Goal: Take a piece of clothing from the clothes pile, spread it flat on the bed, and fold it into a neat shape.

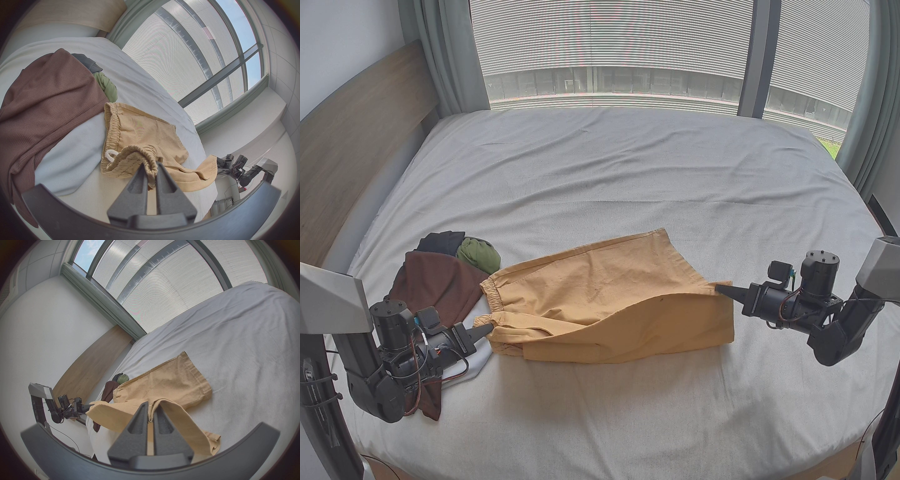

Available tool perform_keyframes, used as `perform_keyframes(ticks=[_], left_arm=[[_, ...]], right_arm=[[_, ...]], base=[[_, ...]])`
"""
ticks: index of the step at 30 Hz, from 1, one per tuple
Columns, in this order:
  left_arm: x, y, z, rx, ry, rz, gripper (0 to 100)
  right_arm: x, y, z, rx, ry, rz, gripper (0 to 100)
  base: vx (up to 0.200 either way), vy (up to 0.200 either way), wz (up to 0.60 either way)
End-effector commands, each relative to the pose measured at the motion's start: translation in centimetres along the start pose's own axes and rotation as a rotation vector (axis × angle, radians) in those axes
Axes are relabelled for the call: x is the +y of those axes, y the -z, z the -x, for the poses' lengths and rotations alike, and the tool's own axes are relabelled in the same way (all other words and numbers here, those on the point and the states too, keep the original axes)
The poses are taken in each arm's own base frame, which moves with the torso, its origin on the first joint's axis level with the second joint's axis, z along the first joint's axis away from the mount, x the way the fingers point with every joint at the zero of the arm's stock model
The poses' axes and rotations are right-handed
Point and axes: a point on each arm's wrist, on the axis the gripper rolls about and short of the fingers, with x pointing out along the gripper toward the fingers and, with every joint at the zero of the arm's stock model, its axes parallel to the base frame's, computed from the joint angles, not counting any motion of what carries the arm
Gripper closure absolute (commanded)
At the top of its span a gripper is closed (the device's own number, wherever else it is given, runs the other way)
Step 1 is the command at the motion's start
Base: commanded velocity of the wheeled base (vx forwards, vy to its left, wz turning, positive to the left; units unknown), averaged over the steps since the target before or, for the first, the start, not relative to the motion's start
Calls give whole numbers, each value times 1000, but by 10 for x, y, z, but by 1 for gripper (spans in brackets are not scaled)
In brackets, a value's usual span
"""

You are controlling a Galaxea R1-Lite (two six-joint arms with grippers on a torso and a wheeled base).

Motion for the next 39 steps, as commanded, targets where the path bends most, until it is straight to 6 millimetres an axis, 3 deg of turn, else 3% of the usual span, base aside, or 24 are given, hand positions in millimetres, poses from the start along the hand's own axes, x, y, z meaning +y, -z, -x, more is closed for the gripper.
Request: perform_keyframes(ticks=[1,24,39], left_arm=[[1,0,-4,-3,0,2,100],[0,-13,-11,-67,3,64,100],[-1,-27,-20,-153,-6,105,100]], right_arm=[[3,-18,-9,-35,-18,24,100],[6,-47,-27,-81,-45,59,100],[7,-71,-51,-97,-65,77,100]], base=[[0,0,0],[0,0,0],[0,0,0]])
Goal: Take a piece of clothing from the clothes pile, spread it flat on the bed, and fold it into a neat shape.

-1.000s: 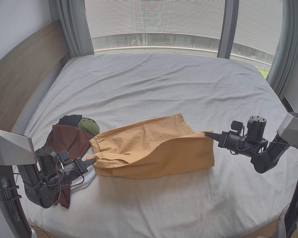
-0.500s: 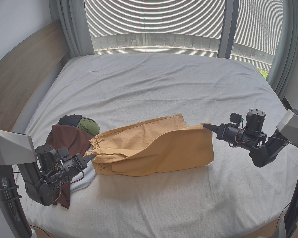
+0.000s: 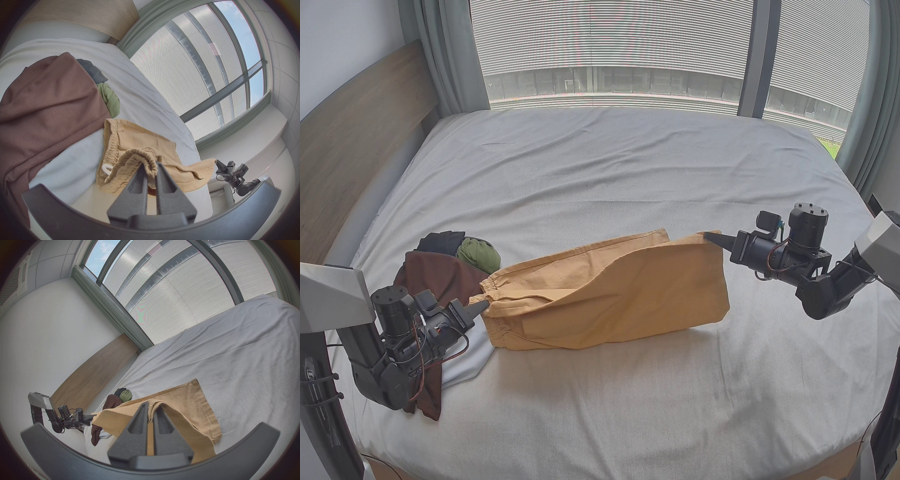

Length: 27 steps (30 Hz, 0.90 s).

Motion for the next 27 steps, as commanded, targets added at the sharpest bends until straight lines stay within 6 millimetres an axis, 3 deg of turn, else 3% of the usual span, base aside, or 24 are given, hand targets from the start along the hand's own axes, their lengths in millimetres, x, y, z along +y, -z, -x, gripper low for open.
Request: perform_keyframes(ticks=[1,13,27], left_arm=[[-2,-7,-6,-46,-3,9,100],[4,-12,-22,-100,-20,31,100],[11,-18,-49,-158,-3,68,100]], right_arm=[[-3,-3,-11,-4,-7,6,100],[-18,-13,-43,-33,-27,28,100],[-46,-3,-77,-48,8,25,100]], base=[[0,0,0],[0,0,0],[0,0,0]])
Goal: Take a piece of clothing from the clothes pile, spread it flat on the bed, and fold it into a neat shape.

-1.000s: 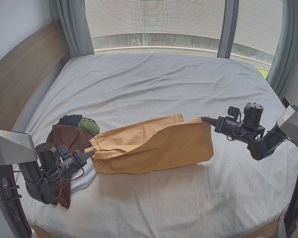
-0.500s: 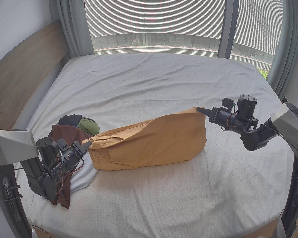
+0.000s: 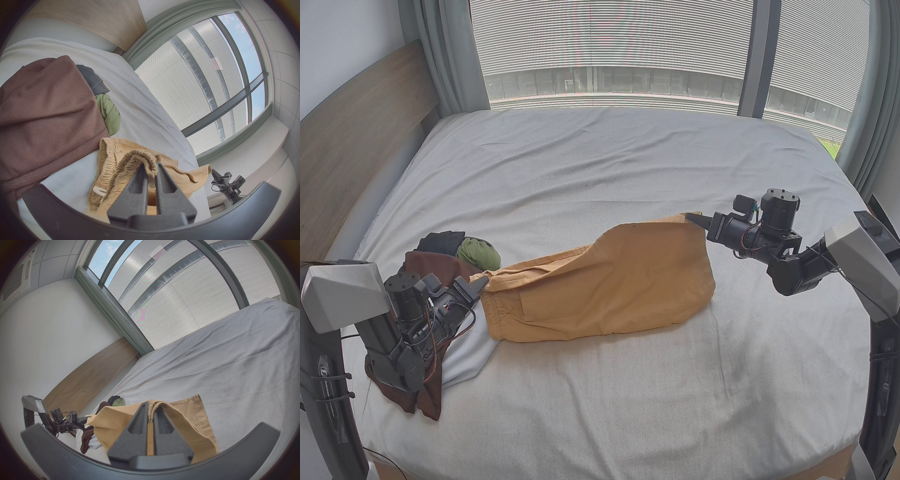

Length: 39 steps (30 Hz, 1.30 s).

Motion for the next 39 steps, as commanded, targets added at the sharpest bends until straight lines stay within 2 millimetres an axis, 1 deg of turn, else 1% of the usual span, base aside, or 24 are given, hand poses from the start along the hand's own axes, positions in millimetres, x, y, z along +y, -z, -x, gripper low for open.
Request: perform_keyframes(ticks=[1,3,6,10,12,21,22,23,24,27,31,33,36,37,39], left_arm=[[5,1,-11,-9,5,7,100],[7,2,-13,-14,-4,6,100],[10,1,-17,-35,-14,6,100],[15,3,-21,-49,-32,8,100],[17,3,-23,-56,-37,8,100],[19,3,-23,-57,-41,7,100],[19,2,-23,-60,-42,7,100],[19,2,-23,-59,-41,7,100],[19,2,-23,-59,-41,7,0],[18,-1,-25,-73,-32,3,0],[15,-4,-26,-97,-35,-1,0],[14,-7,-27,-136,-51,-3,0],[13,-9,-27,-145,-55,-7,0],[13,-9,-27,-145,-55,-7,0],[6,-12,-21,-146,-43,-11,0]], right_arm=[[-18,18,-15,3,32,-9,100],[-19,22,-19,4,42,-12,100],[-15,20,-24,-12,37,-2,100],[-18,21,-29,-25,39,5,100],[-15,20,-32,-35,43,11,100],[-17,19,-37,-50,38,20,100],[-16,19,-37,-52,38,20,0],[-16,18,-38,-55,36,23,0],[-17,18,-38,-55,36,23,0],[-24,20,-45,-85,56,32,0],[-24,20,-45,-89,61,33,0],[-21,18,-42,-88,65,31,0],[-13,12,-33,-79,69,26,0],[-13,12,-33,-79,69,26,0],[-1,11,-17,-43,85,7,0]], base=[[0,0,0],[0,0,0],[0,0,0],[0,0,0],[0,0,0],[0,0,0],[0,0,0],[0,0,0],[0,0,0],[0,0,0],[0,0,0],[0,0,0],[0,0,0],[0,0,0],[0,0,0]])
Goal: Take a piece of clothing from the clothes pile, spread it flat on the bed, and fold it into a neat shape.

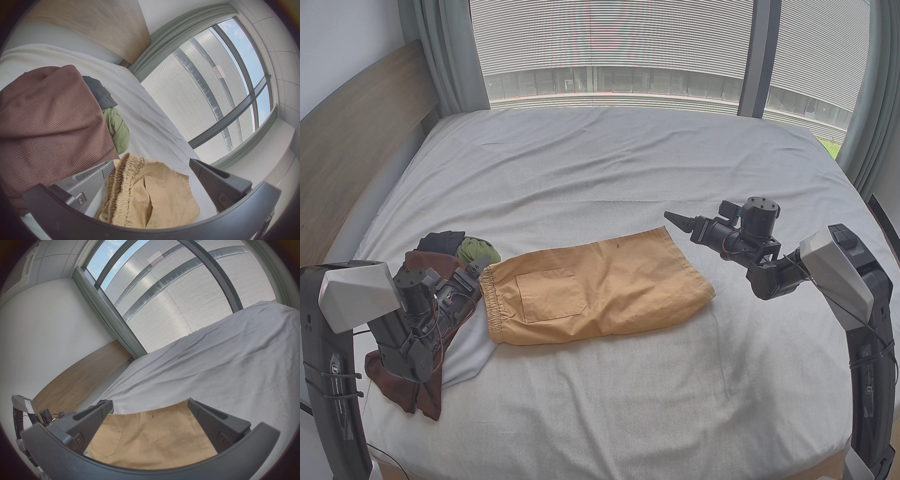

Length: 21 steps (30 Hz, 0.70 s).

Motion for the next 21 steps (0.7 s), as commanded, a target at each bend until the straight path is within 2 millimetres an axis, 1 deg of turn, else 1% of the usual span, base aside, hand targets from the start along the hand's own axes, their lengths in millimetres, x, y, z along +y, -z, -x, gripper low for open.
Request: perform_keyframes(ticks=[1,2,5,7,10,13,14,15,16,18,21], left_arm=[[-8,-7,6,-8,18,-4,0],[-18,-13,13,-14,37,1,0],[-33,-22,29,26,98,-4,0],[-40,-24,40,67,132,-4,0],[-47,-26,52,111,171,-5,0],[-48,-25,58,129,176,-11,0],[-48,-25,58,130,177,-13,0],[-47,-23,60,138,172,-26,0],[-47,-23,60,140,172,-27,0],[-45,-17,61,156,165,-78,0],[-38,-9,63,188,145,-129,0]], right_arm=[[16,-11,21,28,10,-12,0],[23,-10,33,52,20,-23,0],[31,-3,54,98,31,-44,0],[33,5,63,113,31,-54,0],[34,22,72,134,33,-60,0],[34,34,82,149,40,-68,0],[34,35,83,151,41,-69,0],[33,42,89,174,55,-83,0],[33,42,89,174,55,-83,0],[33,53,98,219,73,-104,0],[32,69,103,269,87,-128,0]], base=[[0,0,0],[0,0,0],[0,0,0],[0,0,0],[0,0,0],[0,0,0],[0,0,0],[0,0,0],[0,0,0],[0,0,0],[0,0,0]])
